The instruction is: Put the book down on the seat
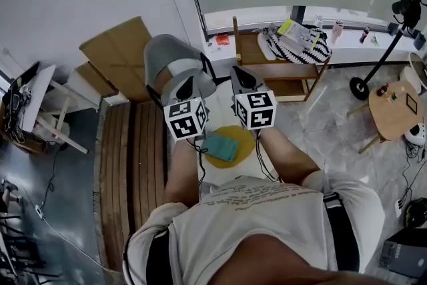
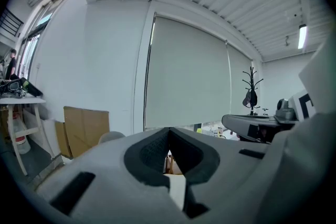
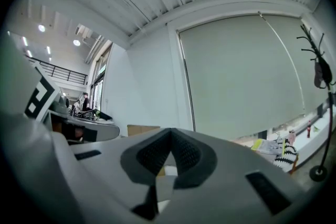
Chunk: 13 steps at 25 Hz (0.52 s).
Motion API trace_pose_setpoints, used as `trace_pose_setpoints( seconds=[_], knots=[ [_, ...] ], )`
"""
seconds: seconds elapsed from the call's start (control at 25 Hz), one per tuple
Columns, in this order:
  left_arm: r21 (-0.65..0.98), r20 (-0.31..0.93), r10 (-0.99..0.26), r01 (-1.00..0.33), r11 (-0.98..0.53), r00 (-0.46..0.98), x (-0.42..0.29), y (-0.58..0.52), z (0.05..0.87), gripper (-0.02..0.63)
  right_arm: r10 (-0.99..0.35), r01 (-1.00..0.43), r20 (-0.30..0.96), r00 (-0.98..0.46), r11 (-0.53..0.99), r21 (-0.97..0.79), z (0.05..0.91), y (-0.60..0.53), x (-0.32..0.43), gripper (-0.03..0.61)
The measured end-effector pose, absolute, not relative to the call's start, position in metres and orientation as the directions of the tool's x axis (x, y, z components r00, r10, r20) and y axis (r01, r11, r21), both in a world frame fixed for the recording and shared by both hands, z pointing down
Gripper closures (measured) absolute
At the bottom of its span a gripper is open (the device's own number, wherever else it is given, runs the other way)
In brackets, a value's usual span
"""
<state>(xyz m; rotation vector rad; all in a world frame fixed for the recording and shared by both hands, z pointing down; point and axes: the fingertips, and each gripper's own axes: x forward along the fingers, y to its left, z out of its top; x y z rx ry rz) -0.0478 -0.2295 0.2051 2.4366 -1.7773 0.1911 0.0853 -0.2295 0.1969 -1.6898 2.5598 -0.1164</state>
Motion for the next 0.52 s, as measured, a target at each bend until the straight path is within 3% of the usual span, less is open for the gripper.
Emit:
trace_pose_setpoints(
  seconds=[0.52],
  knots=[
    [0.009,0.165,-0.93,-0.944,-0.331,0.328,-0.047,-0.235,0.199,0.594,-0.924,-0.922,-0.037,-0.38,0.382,-0.061,0.185,-0.234,0.078,0.552]
  ],
)
